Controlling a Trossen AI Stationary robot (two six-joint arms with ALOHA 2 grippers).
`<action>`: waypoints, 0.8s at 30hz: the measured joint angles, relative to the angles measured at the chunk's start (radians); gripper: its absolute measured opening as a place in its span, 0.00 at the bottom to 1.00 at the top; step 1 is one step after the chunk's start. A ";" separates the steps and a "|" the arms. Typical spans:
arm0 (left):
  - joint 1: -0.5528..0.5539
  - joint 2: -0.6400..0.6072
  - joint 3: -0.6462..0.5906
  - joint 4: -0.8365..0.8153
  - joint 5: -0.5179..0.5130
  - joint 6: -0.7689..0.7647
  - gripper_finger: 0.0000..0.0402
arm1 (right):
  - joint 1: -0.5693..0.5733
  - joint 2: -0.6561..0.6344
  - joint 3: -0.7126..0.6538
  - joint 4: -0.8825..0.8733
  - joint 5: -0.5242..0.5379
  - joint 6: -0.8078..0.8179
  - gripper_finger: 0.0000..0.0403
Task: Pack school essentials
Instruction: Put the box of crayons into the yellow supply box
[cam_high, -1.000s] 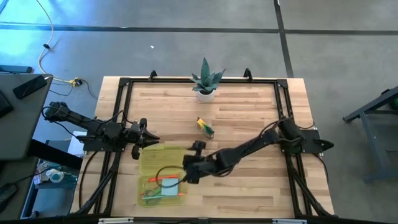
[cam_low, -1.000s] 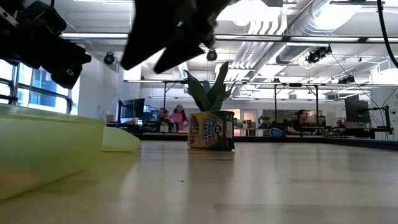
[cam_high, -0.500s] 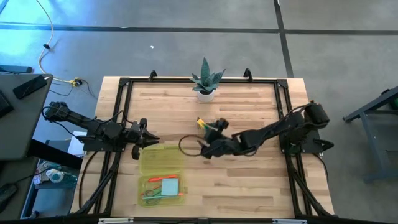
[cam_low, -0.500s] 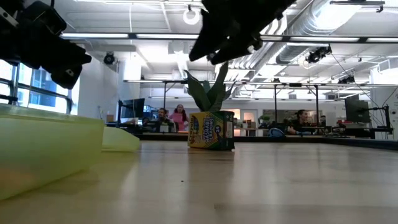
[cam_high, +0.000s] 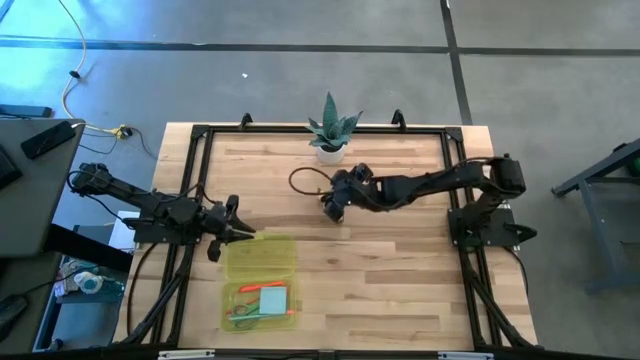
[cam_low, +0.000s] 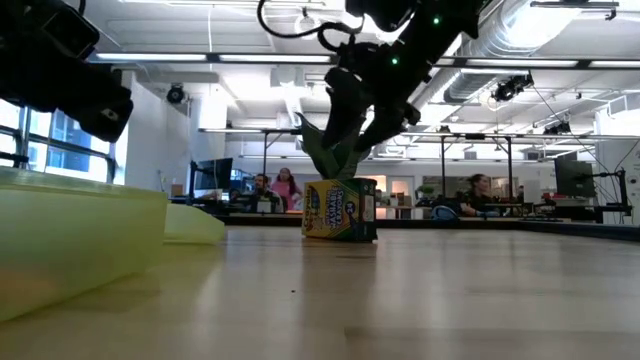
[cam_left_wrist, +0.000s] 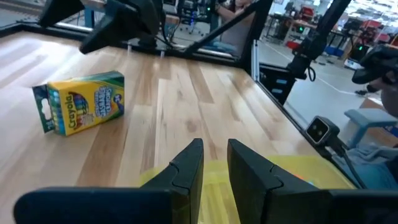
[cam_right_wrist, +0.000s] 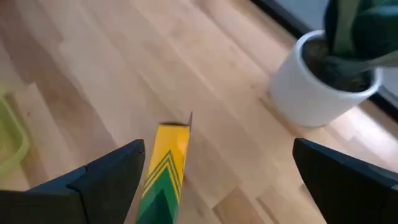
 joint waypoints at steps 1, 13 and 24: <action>0.000 0.000 0.000 0.000 0.000 0.000 0.16 | -0.009 0.000 0.000 0.001 -0.024 -0.002 0.99; 0.000 0.000 0.000 0.001 -0.001 0.003 0.16 | -0.027 0.051 -0.016 0.017 -0.092 0.011 0.99; 0.000 0.002 0.000 0.001 -0.001 0.002 0.16 | -0.028 0.140 -0.015 0.059 -0.141 0.038 0.96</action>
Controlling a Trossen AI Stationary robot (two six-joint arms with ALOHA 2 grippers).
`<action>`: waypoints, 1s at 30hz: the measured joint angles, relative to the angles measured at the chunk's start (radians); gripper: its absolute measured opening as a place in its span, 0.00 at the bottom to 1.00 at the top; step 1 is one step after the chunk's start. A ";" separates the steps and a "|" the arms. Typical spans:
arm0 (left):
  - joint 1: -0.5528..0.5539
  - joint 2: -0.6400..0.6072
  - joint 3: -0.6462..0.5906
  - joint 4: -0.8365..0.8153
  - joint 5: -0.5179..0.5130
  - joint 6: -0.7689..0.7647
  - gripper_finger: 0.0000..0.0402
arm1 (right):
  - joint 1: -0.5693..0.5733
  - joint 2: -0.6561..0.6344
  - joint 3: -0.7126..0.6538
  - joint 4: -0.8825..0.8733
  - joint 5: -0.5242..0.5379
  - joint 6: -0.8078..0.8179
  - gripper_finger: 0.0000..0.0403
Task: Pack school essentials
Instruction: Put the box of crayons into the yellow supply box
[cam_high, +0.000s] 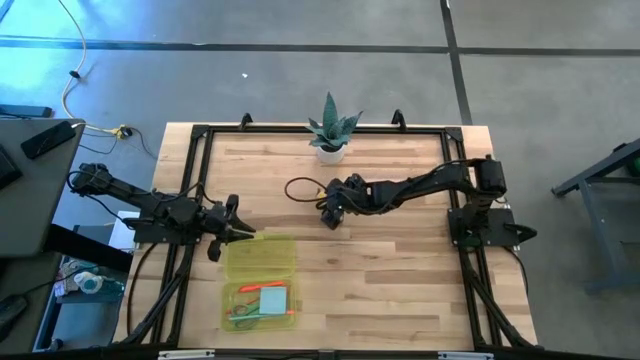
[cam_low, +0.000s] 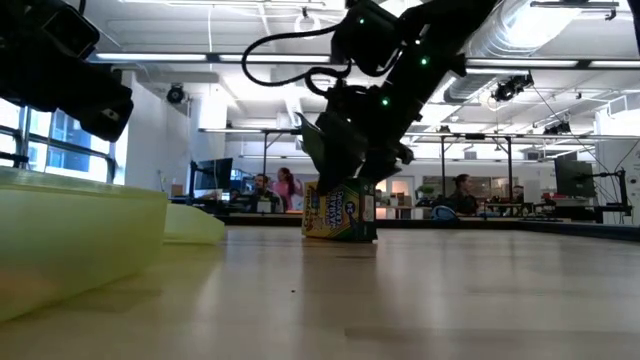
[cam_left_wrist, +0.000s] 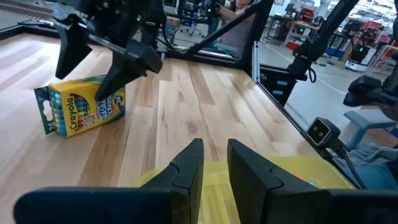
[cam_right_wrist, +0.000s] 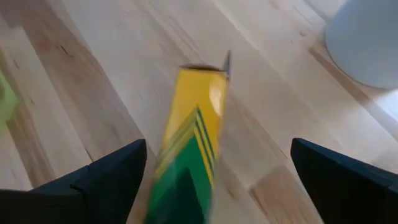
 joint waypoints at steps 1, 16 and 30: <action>0.000 0.000 0.000 0.000 -0.001 0.001 0.16 | 0.000 0.004 0.000 0.010 -0.001 0.005 0.94; 0.000 0.000 0.000 0.000 -0.019 0.009 0.16 | 0.000 0.022 0.000 0.008 -0.016 0.062 0.67; 0.000 0.000 0.000 0.000 -0.022 0.009 0.16 | 0.001 0.022 0.000 0.008 -0.047 0.071 0.43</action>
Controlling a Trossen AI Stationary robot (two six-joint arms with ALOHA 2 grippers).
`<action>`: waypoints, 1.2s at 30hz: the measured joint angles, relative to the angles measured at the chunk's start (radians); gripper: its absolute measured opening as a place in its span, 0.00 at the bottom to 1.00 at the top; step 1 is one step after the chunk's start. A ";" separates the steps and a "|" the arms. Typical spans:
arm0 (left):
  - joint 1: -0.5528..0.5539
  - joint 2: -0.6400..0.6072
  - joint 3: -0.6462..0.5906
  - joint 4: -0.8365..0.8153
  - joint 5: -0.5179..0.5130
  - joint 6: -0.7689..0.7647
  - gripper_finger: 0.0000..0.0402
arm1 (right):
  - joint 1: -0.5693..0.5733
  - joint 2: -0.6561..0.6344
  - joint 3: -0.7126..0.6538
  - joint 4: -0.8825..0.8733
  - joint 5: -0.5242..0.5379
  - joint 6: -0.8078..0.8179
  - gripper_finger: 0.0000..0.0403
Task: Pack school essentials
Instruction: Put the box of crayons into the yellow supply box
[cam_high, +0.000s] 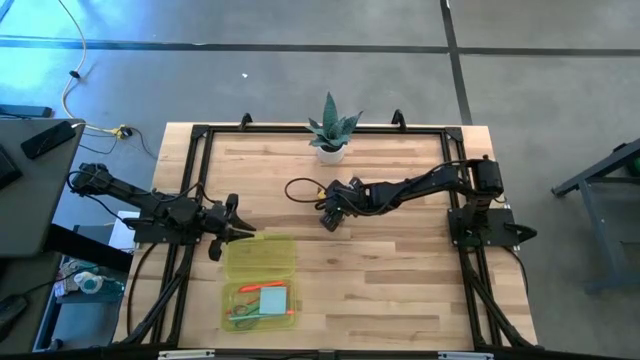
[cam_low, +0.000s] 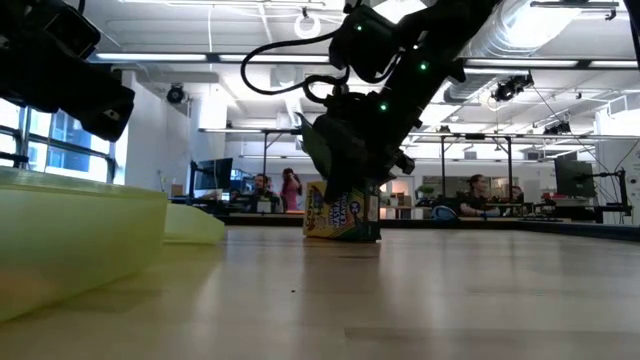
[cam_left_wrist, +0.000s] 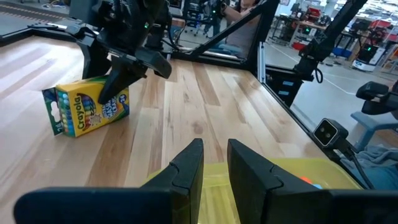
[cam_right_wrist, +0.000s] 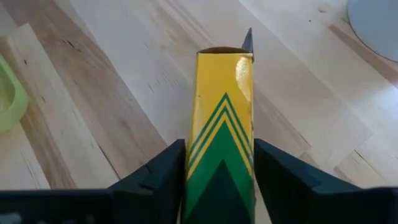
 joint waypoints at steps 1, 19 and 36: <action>0.000 0.000 0.000 0.000 0.000 0.000 0.16 | 0.000 0.000 0.000 0.000 0.000 0.000 0.42; 0.000 0.000 0.000 0.000 -0.001 -0.003 0.16 | 0.000 -0.002 0.002 0.011 -0.015 -0.026 0.21; 0.000 0.000 0.000 -0.001 0.000 -0.001 0.16 | 0.023 -0.044 0.003 0.226 -0.274 -0.027 0.21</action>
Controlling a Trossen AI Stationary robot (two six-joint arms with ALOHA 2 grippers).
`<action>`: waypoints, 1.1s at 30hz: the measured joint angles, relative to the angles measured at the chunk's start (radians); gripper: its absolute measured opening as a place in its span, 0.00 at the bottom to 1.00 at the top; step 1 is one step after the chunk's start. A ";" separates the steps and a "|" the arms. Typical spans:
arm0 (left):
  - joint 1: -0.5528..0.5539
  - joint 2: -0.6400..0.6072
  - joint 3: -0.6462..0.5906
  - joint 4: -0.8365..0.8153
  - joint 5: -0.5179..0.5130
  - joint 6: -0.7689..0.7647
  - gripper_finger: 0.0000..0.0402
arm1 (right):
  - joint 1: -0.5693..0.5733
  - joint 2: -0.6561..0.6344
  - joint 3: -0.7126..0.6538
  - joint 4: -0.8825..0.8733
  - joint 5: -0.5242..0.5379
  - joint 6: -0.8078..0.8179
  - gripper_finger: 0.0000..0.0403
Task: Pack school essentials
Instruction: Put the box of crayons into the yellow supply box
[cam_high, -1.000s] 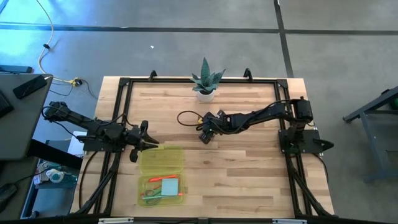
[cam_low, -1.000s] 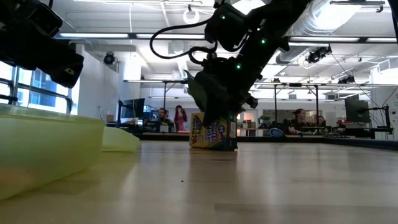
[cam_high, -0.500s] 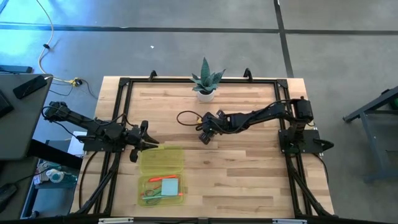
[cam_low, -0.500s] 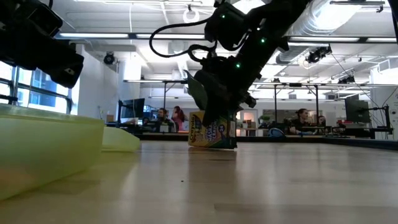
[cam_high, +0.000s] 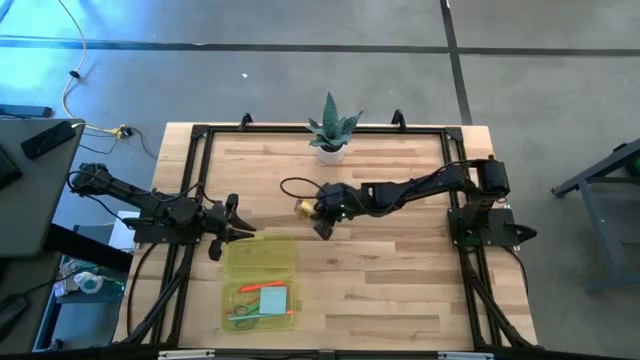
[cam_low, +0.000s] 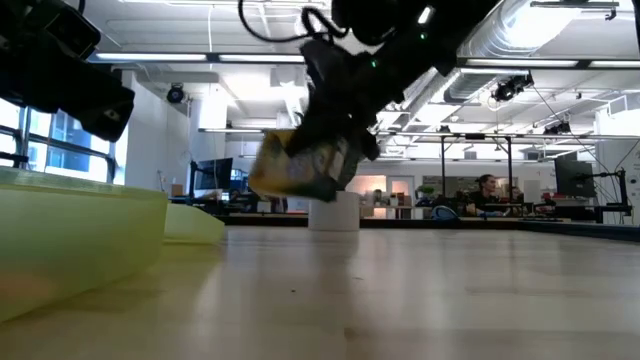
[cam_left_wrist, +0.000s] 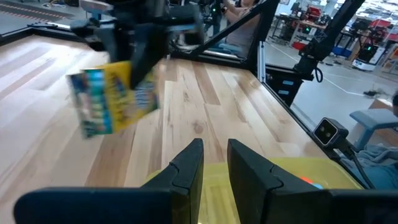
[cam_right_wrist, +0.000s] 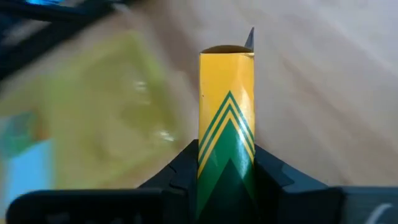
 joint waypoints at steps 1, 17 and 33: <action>0.000 0.000 0.000 0.001 0.000 0.000 0.16 | 0.008 -0.001 0.000 0.024 -0.029 0.002 0.21; 0.000 0.002 0.000 0.001 -0.028 0.000 0.16 | 0.196 0.004 0.002 0.404 -0.123 0.089 0.21; 0.000 0.002 0.000 0.000 -0.052 0.000 0.16 | 0.257 0.189 0.328 0.247 -0.212 0.031 0.21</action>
